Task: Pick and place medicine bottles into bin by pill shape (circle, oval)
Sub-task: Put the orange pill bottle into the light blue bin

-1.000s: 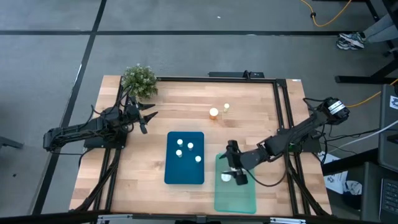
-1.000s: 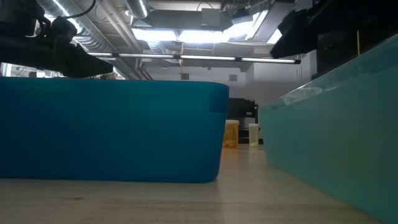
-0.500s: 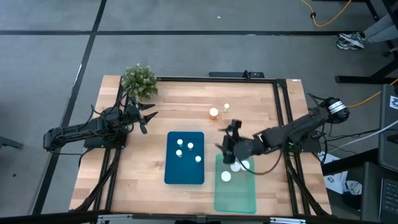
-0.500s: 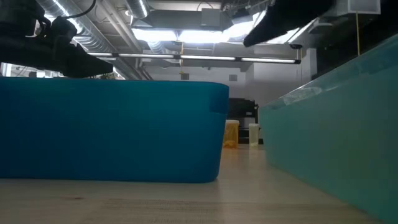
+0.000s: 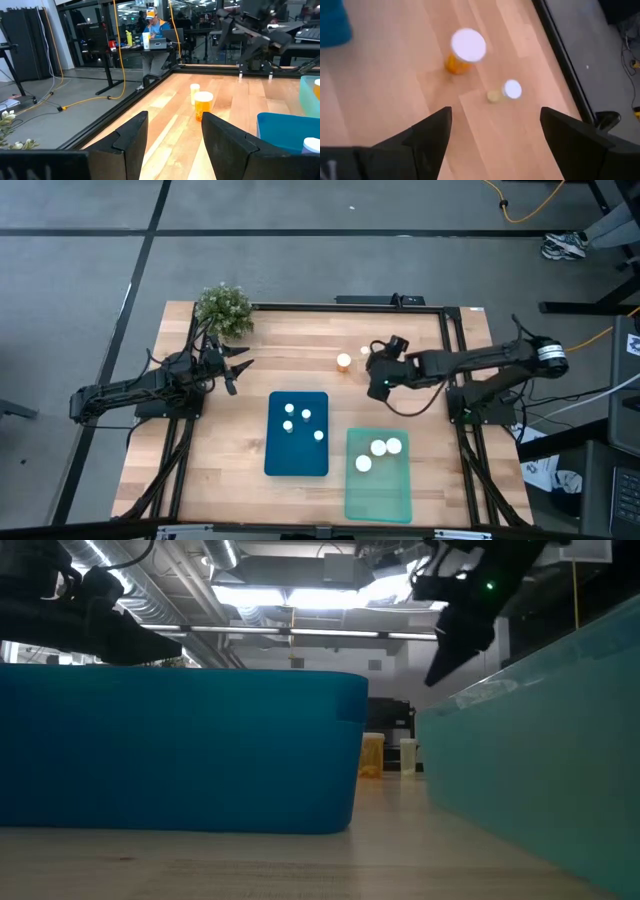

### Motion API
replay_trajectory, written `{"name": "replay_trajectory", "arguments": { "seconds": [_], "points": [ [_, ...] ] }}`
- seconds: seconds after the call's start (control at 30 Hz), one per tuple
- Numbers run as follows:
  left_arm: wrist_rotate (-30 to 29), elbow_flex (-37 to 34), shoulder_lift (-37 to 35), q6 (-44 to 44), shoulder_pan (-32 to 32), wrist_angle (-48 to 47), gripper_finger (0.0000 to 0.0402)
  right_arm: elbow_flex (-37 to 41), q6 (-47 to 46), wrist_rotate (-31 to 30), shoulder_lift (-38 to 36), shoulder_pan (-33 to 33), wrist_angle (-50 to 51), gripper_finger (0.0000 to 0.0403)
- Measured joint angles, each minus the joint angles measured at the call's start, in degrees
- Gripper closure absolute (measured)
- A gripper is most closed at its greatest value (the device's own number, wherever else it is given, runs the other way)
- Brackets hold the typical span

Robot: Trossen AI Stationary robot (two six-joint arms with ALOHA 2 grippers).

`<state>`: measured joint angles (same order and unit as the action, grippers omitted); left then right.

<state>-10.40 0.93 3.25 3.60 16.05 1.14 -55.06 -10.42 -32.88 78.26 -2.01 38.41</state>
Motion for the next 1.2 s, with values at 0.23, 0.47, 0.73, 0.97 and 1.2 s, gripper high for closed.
{"name": "replay_trajectory", "arguments": {
  "seconds": [0.23, 0.47, 0.73, 0.97, 1.2],
  "points": [
    [0.0, 0.0, 0.0, 0.0, 0.0, 0.0, 0.0224, 12.8, -1.5, 1.9, -10.4, 0.4, -5.7, 0.0098],
    [0.0, 0.0, 0.0, 0.0, 0.0, 0.0, 0.0224, 24.5, -4.9, 10.4, -21.5, 0.4, -20.0, 0.0098],
    [0.0, 0.0, 0.0, 0.0, 0.0, 0.0, 0.0224, 27.4, -2.6, 13.6, -23.3, 0.4, -27.6, 0.0098],
    [0.0, 0.0, 0.0, 0.0, 0.0, 0.0, 0.0224, 27.4, -2.5, 13.5, -23.3, 0.4, -27.6, 0.0098],
    [0.0, 0.0, 0.0, 0.0, 0.0, 0.0, 0.0224, 27.4, -2.4, 13.5, -23.3, 0.4, -28.6, 0.0098]
  ]
}}
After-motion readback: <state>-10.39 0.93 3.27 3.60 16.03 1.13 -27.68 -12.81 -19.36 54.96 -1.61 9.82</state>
